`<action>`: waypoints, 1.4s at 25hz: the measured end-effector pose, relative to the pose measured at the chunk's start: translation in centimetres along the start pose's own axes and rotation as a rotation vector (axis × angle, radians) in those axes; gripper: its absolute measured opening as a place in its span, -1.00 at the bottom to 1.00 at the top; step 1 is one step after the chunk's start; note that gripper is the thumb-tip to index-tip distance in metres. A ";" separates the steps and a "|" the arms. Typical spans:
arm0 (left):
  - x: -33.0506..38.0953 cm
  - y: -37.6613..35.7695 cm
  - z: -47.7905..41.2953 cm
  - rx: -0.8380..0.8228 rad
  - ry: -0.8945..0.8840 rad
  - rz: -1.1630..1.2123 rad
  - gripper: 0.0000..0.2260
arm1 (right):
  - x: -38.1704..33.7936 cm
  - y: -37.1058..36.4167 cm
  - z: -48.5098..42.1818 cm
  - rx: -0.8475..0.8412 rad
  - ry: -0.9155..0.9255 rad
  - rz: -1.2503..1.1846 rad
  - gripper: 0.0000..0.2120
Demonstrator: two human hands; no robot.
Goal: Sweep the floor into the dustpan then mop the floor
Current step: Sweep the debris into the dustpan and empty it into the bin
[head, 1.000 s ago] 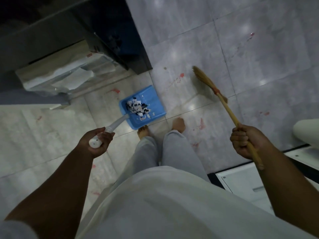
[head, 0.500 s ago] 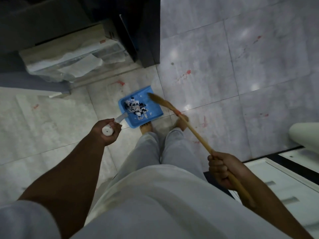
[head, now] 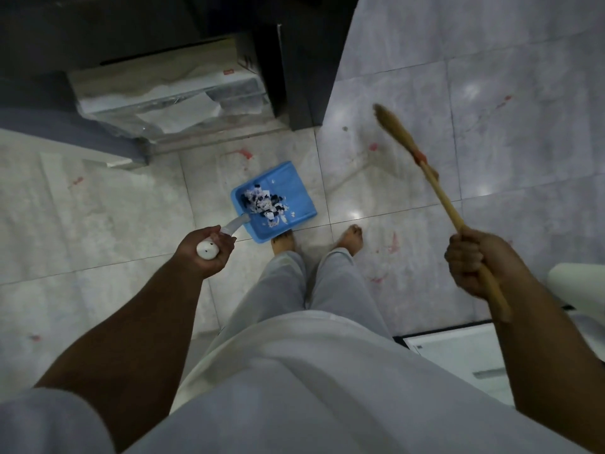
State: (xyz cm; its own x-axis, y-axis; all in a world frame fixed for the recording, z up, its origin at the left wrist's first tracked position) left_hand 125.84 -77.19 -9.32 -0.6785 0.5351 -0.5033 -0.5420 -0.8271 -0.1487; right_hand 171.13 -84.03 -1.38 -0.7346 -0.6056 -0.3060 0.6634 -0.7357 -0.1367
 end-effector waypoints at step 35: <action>-3.6 8.5 6.9 -0.181 -0.040 0.156 -0.72 | 6.9 -13.2 5.7 -0.116 -0.102 0.522 -0.73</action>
State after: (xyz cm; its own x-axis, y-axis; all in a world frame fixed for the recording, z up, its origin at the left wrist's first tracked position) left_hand 120.26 -85.01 -2.88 -0.7682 0.4016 -0.4985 -0.3339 -0.9158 -0.2232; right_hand 156.54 -80.25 3.70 -0.3096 -0.9120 -0.2689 0.9508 -0.2945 -0.0960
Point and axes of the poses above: each hand's wrist, its own z-axis away from the middle knuckle, its own y-axis out of the back of the hand, x = y × z, the point moved 4 cm from there along -z, towards the middle knuckle, and after that the axes turned 15 degrees about y, right-handed, at the moved point
